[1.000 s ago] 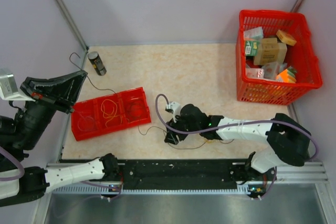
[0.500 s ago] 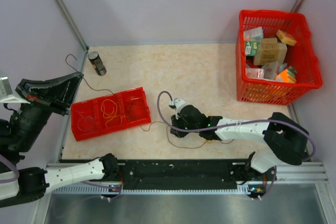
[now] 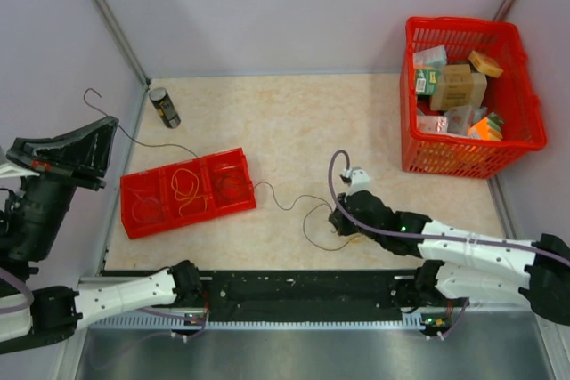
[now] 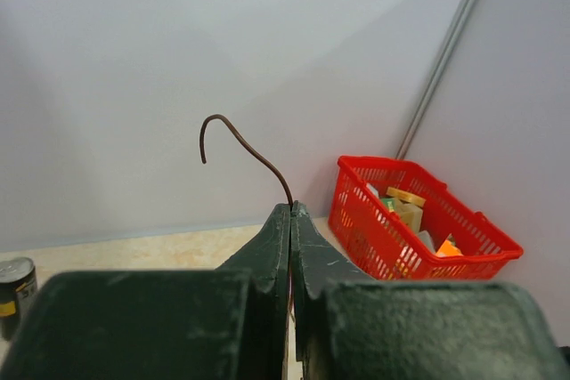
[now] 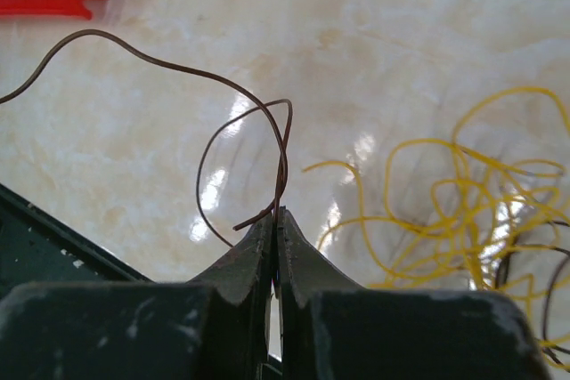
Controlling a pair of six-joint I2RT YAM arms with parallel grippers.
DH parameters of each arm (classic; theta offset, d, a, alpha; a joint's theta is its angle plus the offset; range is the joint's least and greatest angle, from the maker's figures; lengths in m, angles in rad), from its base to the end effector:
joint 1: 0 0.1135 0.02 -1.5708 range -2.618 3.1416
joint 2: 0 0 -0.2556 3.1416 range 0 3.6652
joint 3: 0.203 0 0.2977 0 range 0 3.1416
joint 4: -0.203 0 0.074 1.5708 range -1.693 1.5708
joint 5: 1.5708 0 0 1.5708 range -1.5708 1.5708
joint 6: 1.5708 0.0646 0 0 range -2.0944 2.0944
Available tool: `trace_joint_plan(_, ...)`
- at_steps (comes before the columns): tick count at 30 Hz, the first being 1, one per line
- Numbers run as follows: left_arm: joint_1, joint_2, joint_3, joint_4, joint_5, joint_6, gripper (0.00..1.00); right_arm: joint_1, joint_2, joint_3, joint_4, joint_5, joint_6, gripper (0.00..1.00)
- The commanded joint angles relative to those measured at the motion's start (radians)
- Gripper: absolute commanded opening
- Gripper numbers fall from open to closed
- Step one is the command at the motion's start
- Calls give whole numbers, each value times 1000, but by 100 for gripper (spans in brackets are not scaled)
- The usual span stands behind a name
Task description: Untangle the cables
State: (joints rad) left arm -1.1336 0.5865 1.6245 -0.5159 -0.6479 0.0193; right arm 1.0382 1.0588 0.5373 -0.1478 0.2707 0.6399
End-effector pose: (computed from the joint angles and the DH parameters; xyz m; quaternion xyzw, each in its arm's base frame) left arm 0.0405 0.0054 0.5992 0.0277 0.5481 -0.2987 0.7808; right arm 0.1593 0.2362 0.1586 -0.1188 0.8859 0.2400 0.3788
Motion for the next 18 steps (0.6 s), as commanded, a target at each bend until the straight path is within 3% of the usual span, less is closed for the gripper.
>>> trace_joint_plan(1,-5,-2,-29,42,-78,60,0,-35,-153,-51,-125,102,58,0)
trace_joint_plan(3,-3,-8,-37,47,-110,88,0,-41,-253,-68,-154,95,37,0)
trace_joint_plan(7,-3,-19,-70,45,-165,111,0,-41,-500,-80,-136,-60,-57,0)
trace_joint_plan(9,-3,-25,-101,57,-161,102,0,-41,-603,-62,-171,-55,-66,10)
trace_joint_plan(10,-3,-30,-112,62,-154,94,0,-41,-637,-47,-211,-3,-53,21)
trace_joint_plan(12,-3,-31,-121,70,-139,71,0,-43,-664,-22,-300,96,-17,56)
trace_joint_plan(14,-3,-30,-115,65,-89,38,0,-43,-654,-23,-297,56,-2,76)
trace_joint_plan(16,-3,-22,-91,63,-29,-10,0,-44,-608,-30,-253,-17,15,86)
trace_joint_plan(18,-3,-16,-54,60,40,-60,0,-44,-538,-30,-187,-95,9,90)
